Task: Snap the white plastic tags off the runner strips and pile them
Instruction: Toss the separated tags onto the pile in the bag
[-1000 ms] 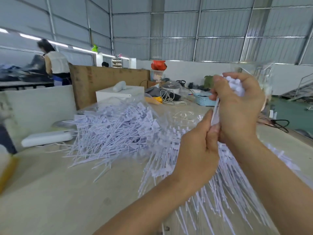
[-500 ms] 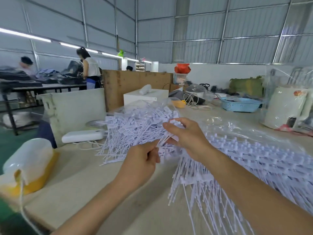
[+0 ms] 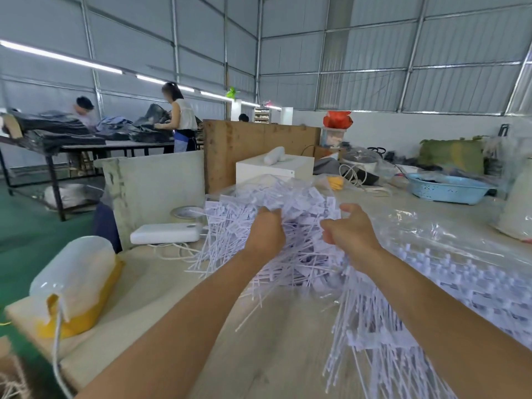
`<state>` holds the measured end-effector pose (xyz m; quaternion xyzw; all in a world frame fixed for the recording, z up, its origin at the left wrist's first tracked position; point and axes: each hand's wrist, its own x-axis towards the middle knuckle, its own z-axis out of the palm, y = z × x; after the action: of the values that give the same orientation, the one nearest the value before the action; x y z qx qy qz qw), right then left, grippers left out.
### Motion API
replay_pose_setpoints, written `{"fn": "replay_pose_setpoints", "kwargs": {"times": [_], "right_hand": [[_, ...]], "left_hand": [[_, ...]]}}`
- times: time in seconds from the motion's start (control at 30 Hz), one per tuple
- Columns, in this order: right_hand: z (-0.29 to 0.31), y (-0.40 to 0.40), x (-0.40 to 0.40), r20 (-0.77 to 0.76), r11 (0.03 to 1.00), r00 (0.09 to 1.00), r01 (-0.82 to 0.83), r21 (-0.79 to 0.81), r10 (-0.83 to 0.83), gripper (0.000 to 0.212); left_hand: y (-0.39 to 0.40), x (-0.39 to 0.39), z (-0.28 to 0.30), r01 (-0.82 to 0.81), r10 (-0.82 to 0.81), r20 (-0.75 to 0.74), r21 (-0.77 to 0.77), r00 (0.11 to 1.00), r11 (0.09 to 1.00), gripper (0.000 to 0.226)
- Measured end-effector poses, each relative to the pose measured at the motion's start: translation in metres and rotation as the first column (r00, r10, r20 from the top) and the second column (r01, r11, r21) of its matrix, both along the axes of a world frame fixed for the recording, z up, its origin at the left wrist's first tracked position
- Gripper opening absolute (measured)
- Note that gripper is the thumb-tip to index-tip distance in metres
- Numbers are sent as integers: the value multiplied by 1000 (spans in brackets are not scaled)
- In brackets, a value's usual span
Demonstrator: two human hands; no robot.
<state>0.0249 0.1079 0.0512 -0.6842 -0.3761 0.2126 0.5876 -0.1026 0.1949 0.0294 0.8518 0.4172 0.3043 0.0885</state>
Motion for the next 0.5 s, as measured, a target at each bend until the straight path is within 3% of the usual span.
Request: {"fn": "replay_pose_setpoints", "kwargs": {"times": [0.13, 0.27, 0.4, 0.5], "right_hand": [[-9, -5, 12, 206, 997, 978, 29, -76, -13, 66], [-16, -12, 18, 299, 989, 954, 32, -148, 14, 66], [-14, -21, 13, 416, 982, 907, 18, -189, 64, 67], [-6, -41, 7, 416, 969, 896, -60, -240, 159, 65]], "left_hand": [[13, 12, 6, -183, 178, -97, -45, 979, 982, 54], [14, 23, 4, -300, 331, -251, 157, 910, 941, 39], [5, 31, 7, -262, 370, -479, 278, 796, 924, 40], [-15, 34, 14, -248, 371, -534, 289, 760, 925, 38]]}}
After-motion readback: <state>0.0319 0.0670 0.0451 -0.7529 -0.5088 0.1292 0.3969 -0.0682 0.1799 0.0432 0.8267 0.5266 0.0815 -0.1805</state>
